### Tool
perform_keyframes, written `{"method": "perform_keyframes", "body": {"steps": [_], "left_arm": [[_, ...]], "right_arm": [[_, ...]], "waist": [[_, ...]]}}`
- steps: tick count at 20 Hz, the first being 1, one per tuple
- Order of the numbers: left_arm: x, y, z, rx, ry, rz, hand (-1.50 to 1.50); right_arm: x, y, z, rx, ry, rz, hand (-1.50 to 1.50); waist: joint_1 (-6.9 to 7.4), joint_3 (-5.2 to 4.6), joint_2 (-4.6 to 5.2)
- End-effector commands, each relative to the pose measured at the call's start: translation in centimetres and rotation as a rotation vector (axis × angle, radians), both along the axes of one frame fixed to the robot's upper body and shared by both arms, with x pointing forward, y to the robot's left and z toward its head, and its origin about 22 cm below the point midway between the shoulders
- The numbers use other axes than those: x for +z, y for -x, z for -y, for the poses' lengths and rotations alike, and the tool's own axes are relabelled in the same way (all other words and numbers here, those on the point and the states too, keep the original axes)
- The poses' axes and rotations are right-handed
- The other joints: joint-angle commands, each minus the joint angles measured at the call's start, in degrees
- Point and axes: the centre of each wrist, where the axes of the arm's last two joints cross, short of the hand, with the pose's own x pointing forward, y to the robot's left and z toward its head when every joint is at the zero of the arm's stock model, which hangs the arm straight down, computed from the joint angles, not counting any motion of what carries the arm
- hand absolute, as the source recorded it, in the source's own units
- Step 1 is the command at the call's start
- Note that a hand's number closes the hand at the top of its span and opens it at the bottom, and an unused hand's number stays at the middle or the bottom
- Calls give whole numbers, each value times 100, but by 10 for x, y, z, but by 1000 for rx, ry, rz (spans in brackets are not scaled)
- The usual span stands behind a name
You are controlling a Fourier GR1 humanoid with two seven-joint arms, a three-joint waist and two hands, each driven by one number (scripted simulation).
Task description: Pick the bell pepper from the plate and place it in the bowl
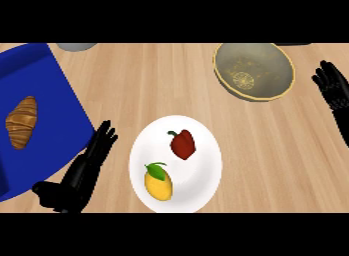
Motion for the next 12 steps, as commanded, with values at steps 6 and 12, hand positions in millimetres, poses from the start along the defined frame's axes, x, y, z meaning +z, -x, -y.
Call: {"method": "perform_keyframes", "body": {"steps": [6, 12], "left_arm": [[49, -45, -75, 232, -248, 154, 0], [51, -43, -85, 333, -243, 73, 0]], "right_arm": [[91, -25, -105, 499, 59, 325, 150], [20, 12, -83, 2, 481, 92, -150]], "waist": [[821, 217, 70], [165, 218, 17]]}}
